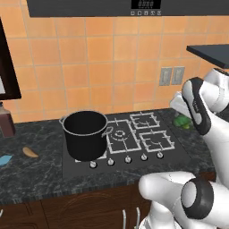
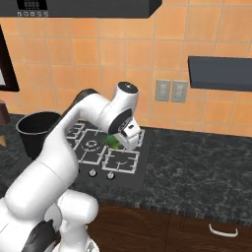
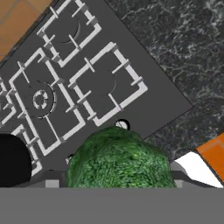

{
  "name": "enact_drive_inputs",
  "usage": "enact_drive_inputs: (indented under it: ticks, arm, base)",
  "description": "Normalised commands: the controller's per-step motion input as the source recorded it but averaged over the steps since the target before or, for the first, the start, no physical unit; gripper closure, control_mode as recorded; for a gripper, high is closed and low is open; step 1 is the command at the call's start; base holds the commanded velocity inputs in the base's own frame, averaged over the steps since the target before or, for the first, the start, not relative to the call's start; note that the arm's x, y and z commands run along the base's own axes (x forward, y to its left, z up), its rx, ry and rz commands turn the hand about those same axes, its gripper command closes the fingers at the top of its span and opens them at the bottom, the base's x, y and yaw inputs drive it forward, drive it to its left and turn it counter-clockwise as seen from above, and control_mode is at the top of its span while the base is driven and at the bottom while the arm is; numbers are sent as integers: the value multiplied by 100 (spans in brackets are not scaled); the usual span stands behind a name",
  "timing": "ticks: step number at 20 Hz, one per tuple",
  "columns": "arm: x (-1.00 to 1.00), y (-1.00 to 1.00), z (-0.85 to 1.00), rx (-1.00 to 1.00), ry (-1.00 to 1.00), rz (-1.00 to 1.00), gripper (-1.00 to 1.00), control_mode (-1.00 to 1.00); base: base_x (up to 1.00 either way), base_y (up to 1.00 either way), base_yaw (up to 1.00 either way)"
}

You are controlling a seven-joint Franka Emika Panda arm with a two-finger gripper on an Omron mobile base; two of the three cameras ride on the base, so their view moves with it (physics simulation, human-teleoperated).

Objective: Put the broccoli and sweet potato in the pot. Retrieve the spatula and lightly stir the vegetables in the pot.

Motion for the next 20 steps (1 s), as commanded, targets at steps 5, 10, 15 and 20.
enact_drive_inputs:
  ticks: [5,10,15,20]
  arm:
    - [0,92,63,-9,-12,17,100,-100]
    - [-1,60,25,-14,-12,21,100,-100]
    - [0,0,0,0,0,0,100,100]
    - [0,0,0,0,0,0,100,100]
  base:
    - [0,0,0]
    - [0,0,0]
    - [-15,82,17]
    - [-5,100,15]
